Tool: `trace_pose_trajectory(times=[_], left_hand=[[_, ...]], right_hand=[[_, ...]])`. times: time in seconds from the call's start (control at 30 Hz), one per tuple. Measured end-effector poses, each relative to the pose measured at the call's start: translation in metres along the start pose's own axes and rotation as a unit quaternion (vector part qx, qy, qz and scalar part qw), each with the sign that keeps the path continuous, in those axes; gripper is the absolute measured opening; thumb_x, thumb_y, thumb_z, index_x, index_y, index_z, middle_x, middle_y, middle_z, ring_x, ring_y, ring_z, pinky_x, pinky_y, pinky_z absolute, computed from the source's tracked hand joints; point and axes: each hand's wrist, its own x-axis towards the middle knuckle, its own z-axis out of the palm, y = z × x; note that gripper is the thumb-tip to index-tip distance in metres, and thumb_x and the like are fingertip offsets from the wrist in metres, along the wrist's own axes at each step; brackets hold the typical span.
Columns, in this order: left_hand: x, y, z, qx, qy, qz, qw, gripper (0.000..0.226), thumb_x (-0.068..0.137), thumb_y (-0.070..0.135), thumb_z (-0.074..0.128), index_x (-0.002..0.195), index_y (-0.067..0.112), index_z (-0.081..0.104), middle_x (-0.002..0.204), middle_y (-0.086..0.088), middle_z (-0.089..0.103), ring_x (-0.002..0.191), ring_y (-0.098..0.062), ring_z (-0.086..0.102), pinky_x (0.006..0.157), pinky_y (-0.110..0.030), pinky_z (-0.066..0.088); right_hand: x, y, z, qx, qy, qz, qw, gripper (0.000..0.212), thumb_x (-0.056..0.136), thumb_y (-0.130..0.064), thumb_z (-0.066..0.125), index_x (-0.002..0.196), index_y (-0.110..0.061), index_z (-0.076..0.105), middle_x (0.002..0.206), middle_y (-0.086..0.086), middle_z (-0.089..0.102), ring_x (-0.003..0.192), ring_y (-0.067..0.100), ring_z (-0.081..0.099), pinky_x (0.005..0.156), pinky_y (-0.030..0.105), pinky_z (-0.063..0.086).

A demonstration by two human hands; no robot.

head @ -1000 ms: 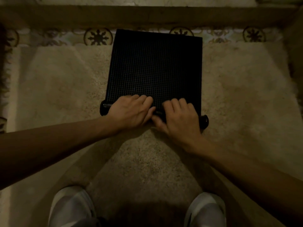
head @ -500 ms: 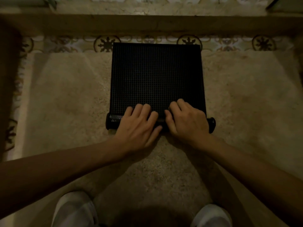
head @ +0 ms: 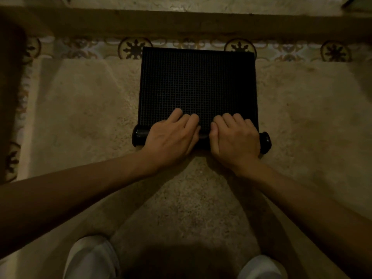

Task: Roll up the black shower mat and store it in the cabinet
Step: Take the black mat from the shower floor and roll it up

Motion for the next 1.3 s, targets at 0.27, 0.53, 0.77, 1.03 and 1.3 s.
trace_pose_trajectory(times=[0.27, 0.53, 0.77, 1.03, 1.3], left_hand=[[-0.016, -0.004, 0.008, 0.071, -0.015, 0.032, 0.997, 0.051, 0.099, 0.049, 0.039, 0.119, 0.006, 0.056, 0.115, -0.016, 0.06, 0.094, -0.033, 0.051, 0.079, -0.045, 0.035], [0.034, -0.024, 0.005, 0.04, -0.017, 0.002, 0.999, 0.037, 0.105, 0.042, 0.029, 0.099, 0.012, 0.048, 0.092, -0.01, 0.053, 0.074, -0.026, 0.047, 0.064, -0.039, 0.031], [0.023, -0.024, 0.003, 0.059, -0.016, -0.056, 0.997, 0.044, 0.099, 0.047, 0.035, 0.107, 0.007, 0.053, 0.105, -0.018, 0.052, 0.091, -0.033, 0.046, 0.073, -0.044, 0.035], [0.041, -0.04, 0.007, 0.075, -0.005, -0.005, 0.997, 0.041, 0.105, 0.039, 0.026, 0.1, 0.009, 0.053, 0.098, -0.012, 0.057, 0.086, -0.032, 0.049, 0.066, -0.044, 0.036], [0.063, -0.044, 0.004, 0.052, 0.028, -0.03, 0.998, 0.037, 0.104, 0.033, 0.03, 0.088, 0.013, 0.057, 0.086, -0.008, 0.06, 0.08, -0.025, 0.051, 0.063, -0.034, 0.03]], right_hand=[[0.02, 0.006, -0.008, 0.017, -0.063, 0.031, 0.997, 0.047, 0.104, -0.039, 0.025, 0.094, -0.013, 0.063, 0.091, 0.01, 0.062, 0.079, 0.027, 0.055, 0.065, 0.039, 0.037], [0.019, -0.001, -0.002, -0.021, 0.045, 0.032, 0.998, 0.041, 0.101, -0.046, 0.04, 0.105, -0.009, 0.058, 0.099, 0.015, 0.059, 0.089, 0.033, 0.052, 0.075, 0.044, 0.036], [0.05, 0.009, 0.007, -0.02, 0.024, 0.017, 0.999, 0.04, 0.102, -0.04, 0.033, 0.103, -0.012, 0.061, 0.092, 0.012, 0.063, 0.085, 0.032, 0.055, 0.071, 0.043, 0.037], [0.055, 0.011, 0.001, -0.013, 0.042, 0.043, 0.998, 0.037, 0.102, -0.039, 0.035, 0.104, -0.01, 0.058, 0.1, 0.014, 0.058, 0.091, 0.032, 0.051, 0.074, 0.043, 0.035], [0.063, 0.013, 0.01, -0.025, 0.088, 0.049, 0.995, 0.042, 0.106, -0.039, 0.029, 0.101, -0.012, 0.06, 0.097, 0.013, 0.063, 0.088, 0.034, 0.054, 0.075, 0.043, 0.037]])
